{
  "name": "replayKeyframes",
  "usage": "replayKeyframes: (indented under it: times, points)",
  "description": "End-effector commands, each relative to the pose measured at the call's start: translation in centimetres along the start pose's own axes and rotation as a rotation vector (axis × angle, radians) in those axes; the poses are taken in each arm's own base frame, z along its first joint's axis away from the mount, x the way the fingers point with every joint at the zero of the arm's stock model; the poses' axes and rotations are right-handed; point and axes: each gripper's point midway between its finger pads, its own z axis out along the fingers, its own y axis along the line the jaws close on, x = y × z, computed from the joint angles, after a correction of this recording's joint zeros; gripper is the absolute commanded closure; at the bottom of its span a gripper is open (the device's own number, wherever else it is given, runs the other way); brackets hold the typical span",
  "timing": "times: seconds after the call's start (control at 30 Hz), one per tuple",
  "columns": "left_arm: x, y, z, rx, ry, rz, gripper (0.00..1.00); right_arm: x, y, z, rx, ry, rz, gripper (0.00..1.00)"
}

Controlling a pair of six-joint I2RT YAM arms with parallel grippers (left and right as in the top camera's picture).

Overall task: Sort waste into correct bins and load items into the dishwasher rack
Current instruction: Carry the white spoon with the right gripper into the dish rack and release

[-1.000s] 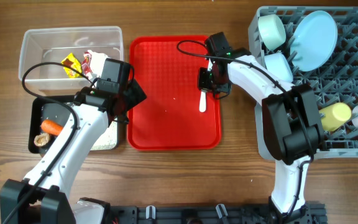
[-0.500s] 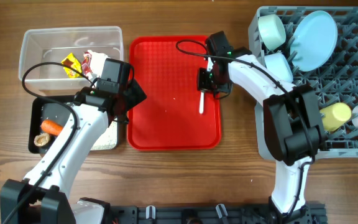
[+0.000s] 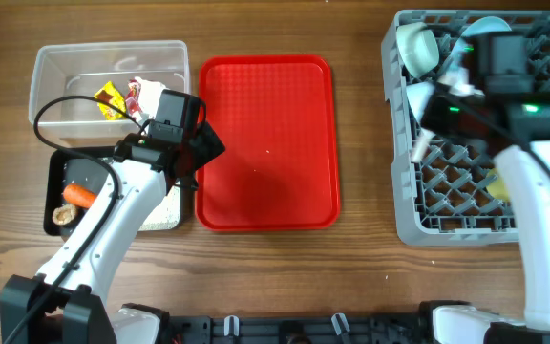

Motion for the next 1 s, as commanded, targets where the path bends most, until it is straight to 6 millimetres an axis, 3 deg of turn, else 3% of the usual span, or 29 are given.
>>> replayKeyframes:
  times: [0.0,0.07,0.17,0.4,0.57,0.6,0.67,0.7,0.83,0.97]
  points:
    - [-0.3,0.4,0.2,-0.019,-0.009,-0.014,0.00,-0.9,-6.6,0.2,0.172,-0.024,0.205,0.96]
    - [-0.3,0.4,0.2,-0.019,-0.009,-0.014,0.00,0.0,-9.6,1.4,0.224,0.009,0.318,0.96]
    - [-0.3,0.4,0.2,-0.019,-0.009,-0.014,0.00,1.9,-12.3,3.2,0.273,0.052,0.469,0.96]
    - [-0.3,0.4,0.2,-0.019,-0.009,-0.014,0.00,4.8,-11.9,7.8,0.205,0.107,0.614,0.96]
    - [-0.3,0.4,0.2,-0.019,-0.009,-0.014,0.00,5.6,-12.1,8.3,0.222,0.111,0.705,0.93]
    - [-0.3,0.4,0.2,-0.019,-0.009,-0.014,0.00,5.5,-12.1,8.3,0.220,0.107,0.703,0.82]
    - [-0.3,0.4,0.2,-0.019,-0.009,-0.014,0.00,5.4,-12.0,8.4,0.210,0.110,0.674,0.22]
    - [-0.3,0.4,0.2,-0.019,-0.009,-0.014,0.00,5.2,-11.6,8.4,0.184,0.113,0.638,0.13]
    - [-0.3,0.4,0.2,-0.019,-0.009,-0.014,0.00,4.1,-9.2,7.6,0.041,0.135,0.445,0.10]
    - [-0.3,0.4,0.2,-0.019,-0.009,-0.014,0.00,2.4,-5.8,3.0,-0.154,0.069,0.200,0.09]
